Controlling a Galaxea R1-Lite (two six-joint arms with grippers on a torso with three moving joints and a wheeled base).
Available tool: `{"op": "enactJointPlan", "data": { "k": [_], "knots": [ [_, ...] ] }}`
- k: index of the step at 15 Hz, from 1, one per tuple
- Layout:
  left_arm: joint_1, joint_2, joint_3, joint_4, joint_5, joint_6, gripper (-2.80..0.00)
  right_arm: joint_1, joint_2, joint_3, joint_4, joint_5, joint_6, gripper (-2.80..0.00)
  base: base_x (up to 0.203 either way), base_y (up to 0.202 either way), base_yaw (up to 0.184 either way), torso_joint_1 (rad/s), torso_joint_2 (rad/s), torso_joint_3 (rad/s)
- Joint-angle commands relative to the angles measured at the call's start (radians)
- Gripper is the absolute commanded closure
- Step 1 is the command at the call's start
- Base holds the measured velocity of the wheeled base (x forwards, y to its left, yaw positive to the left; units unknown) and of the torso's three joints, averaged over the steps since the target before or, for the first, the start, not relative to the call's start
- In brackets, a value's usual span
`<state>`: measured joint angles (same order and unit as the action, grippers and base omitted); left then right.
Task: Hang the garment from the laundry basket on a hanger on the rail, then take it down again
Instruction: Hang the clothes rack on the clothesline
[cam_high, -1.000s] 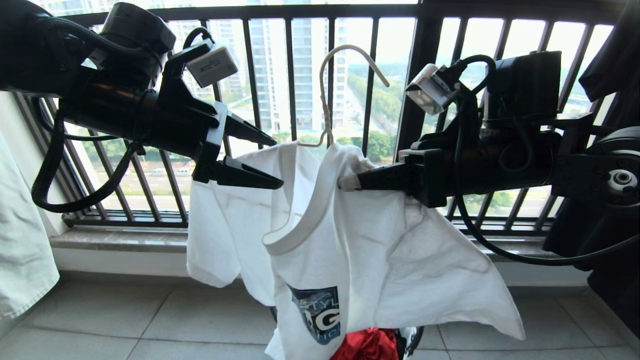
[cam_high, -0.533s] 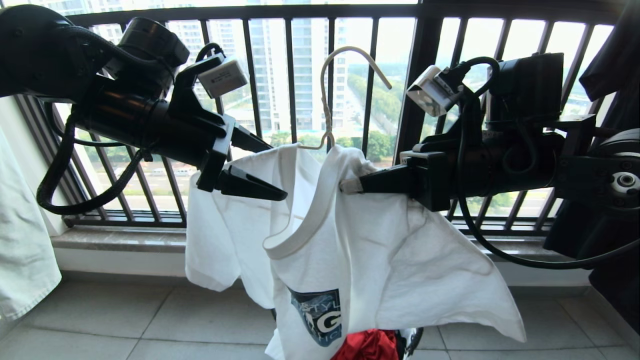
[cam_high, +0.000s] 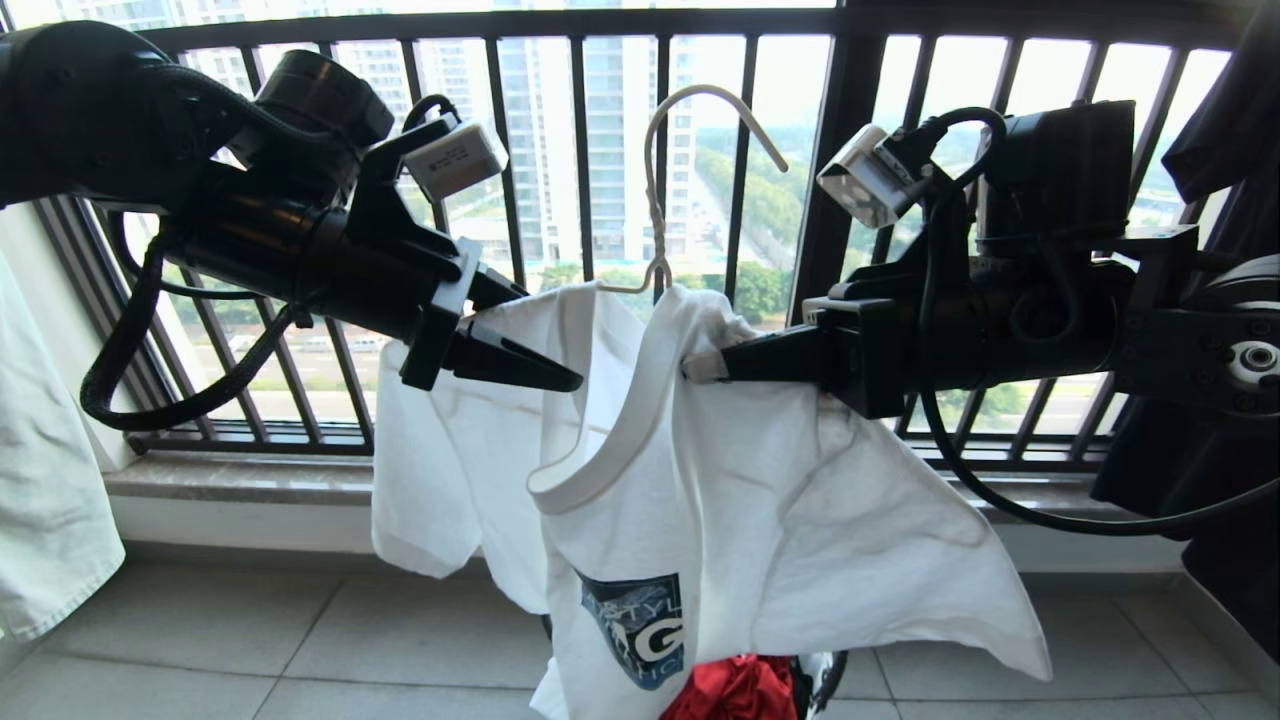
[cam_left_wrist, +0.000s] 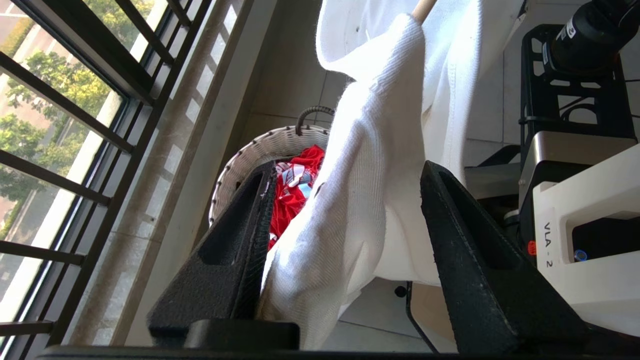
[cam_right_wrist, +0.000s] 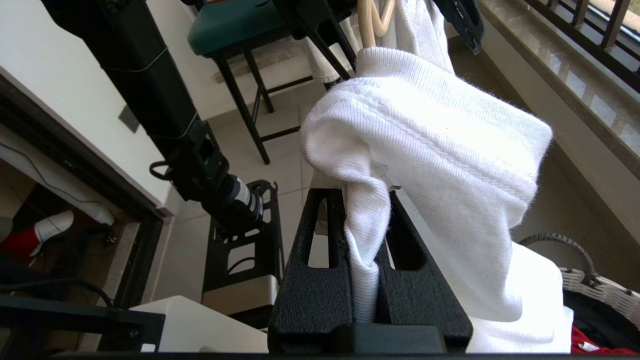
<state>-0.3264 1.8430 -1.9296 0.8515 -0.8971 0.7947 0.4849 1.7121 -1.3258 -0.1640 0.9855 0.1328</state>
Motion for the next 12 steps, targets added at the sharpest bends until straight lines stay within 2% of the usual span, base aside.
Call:
{"op": "enactJointPlan", "data": {
  "k": [1,12],
  "knots": [
    [-0.013,0.002,0.0,0.003,-0.005,0.005,0.0,-0.004,0.003,-0.003,-0.003,0.005,0.001,0.0,0.0,0.0,0.0,0.0,0.0,0.0],
    [-0.039,-0.017,0.006,0.003,-0.011,0.006,0.0,-0.015,0.014,-0.009,-0.009,0.002,0.002,0.0,0.0,0.0,0.0,0.0,0.0,0.0]
  ]
}}
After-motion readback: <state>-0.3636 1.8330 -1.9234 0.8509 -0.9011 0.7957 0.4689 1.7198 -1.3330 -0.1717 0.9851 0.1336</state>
